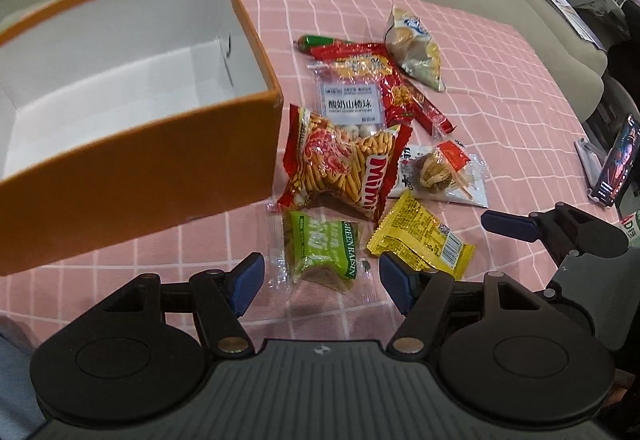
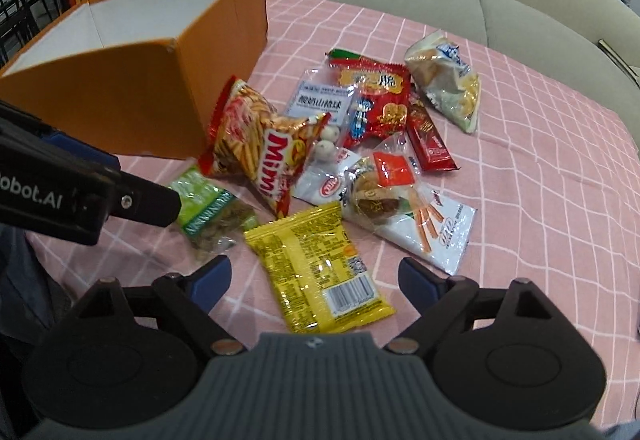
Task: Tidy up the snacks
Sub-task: 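Grasp the green packet with the left tool while the right tool grasps the yellow packet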
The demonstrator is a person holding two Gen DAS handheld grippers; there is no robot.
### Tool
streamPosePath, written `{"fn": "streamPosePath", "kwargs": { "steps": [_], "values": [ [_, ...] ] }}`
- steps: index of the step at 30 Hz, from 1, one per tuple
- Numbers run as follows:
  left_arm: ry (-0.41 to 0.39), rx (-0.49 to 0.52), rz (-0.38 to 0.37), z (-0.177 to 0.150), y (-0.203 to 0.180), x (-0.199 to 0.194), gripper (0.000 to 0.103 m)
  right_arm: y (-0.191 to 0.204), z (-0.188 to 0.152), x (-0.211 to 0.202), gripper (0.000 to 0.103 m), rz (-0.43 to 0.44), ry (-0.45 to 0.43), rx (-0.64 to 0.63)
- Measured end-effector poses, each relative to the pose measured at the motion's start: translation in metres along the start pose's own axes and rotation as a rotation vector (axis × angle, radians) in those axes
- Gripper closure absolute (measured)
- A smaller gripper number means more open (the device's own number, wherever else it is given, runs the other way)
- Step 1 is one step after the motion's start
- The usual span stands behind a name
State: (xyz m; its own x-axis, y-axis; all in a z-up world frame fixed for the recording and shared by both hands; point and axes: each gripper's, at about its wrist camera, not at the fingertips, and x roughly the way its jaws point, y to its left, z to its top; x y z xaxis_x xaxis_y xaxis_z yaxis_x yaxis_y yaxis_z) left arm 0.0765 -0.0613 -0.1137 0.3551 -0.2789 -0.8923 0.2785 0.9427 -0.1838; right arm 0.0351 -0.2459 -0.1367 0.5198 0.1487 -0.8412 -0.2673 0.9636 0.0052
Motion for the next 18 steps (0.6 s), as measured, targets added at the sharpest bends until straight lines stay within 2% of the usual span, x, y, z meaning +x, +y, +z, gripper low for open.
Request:
{"fn": "streamPosePath", "kwargs": {
  "steps": [10,14,16,18],
  "values": [
    [0.074,-0.032,0.01,0.008,0.007,0.033,0.027,-0.009,0.002,0.024,0.019,0.05,0.053,-0.01],
    [0.092,-0.042,0.0,0.008,0.01,0.043,0.031,-0.014,0.001,0.032,0.028,0.066,0.077,0.007],
    [0.097,-0.045,-0.006,0.008,0.01,0.046,0.033,-0.015,0.001,0.033,0.028,0.067,0.073,0.006],
    [0.101,-0.045,-0.009,0.007,0.01,0.049,0.04,-0.013,0.001,0.033,0.033,0.067,0.067,-0.007]
  ]
}}
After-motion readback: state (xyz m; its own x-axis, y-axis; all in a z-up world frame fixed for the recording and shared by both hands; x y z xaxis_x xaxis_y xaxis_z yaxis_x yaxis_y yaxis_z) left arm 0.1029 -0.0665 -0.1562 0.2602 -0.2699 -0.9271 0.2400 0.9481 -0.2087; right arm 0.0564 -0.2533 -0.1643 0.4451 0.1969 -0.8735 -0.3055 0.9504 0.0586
